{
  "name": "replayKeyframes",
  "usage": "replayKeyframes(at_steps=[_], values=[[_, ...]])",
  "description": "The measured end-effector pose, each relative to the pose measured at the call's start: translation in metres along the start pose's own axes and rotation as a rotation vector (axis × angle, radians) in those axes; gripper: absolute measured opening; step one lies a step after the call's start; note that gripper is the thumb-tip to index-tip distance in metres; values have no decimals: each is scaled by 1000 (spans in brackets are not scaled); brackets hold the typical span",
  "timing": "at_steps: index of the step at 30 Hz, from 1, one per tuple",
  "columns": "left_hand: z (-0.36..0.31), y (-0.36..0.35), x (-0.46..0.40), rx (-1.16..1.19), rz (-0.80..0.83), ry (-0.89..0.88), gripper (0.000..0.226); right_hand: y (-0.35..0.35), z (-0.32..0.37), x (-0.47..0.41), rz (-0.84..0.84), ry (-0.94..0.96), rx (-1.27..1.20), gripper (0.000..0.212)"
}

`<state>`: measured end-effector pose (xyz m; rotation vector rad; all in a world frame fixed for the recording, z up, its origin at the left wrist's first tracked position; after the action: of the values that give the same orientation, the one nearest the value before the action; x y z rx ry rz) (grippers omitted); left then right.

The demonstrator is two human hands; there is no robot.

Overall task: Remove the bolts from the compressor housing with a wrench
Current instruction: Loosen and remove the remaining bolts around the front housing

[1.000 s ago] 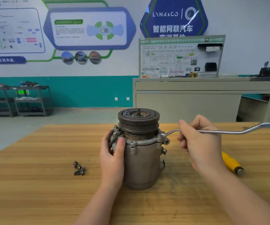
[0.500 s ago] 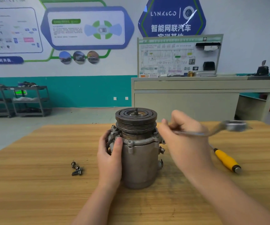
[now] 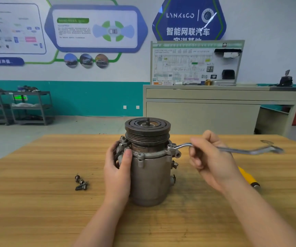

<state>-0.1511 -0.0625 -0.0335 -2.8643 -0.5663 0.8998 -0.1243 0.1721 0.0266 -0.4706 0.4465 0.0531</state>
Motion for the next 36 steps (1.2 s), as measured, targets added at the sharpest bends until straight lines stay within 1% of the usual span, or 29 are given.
replayKeyframes(at_steps=[2,4,6,7,9,11,12,14,16,20,24,26,28,29,30,32,34,36], values=[[0,0,0,-5,-4,-4,60,1,-18,-16,47,-232,-161,33],[0,0,0,-3,-4,-3,60,-4,-35,-28,79,-418,-221,28],[-1,0,0,-8,-1,-3,59,-11,-48,-37,99,-543,-252,24],[-2,0,0,-9,0,-4,58,-14,-50,-41,98,-569,-259,25],[-2,0,0,-3,5,-7,59,-13,-41,-49,46,-522,-311,25],[-2,-1,0,5,14,-9,62,-1,-24,-54,-85,-383,-375,21],[-1,-1,0,10,14,-9,61,9,-16,-52,-162,-309,-352,25],[-2,-1,0,17,9,-10,57,22,-4,-45,-257,-170,-174,30],[-2,-1,0,16,7,-15,57,23,4,-34,-284,-34,-13,40],[-2,-1,2,12,11,-13,56,8,15,-9,-276,124,133,51],[-2,-1,1,1,4,-11,38,-14,36,17,-256,372,431,46],[-2,-1,1,-10,4,-11,34,-35,46,28,-182,521,606,46],[-3,-1,1,-6,9,-9,32,-62,55,43,-92,726,872,51],[-3,-1,1,-1,9,-8,33,-72,56,49,-35,797,963,52],[-4,-1,2,2,9,-9,38,-76,53,52,5,821,1000,51],[-3,-1,2,1,9,-8,51,-65,47,51,21,760,929,46],[-1,0,2,-8,9,1,54,-38,37,39,-19,550,721,39],[0,0,1,-14,7,4,50,-14,23,19,-12,283,434,36]])
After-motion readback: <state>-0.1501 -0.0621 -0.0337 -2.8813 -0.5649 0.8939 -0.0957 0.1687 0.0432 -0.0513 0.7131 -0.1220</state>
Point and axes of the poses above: each hand's wrist, its own x-axis away from the middle knuckle, its own y-axis out of the back of the hand, z = x × y, the point moved 9 cm from there along -x, towards the middle knuckle, and after that the axes turned 5 degrees about -x, right-handed, at the moved point
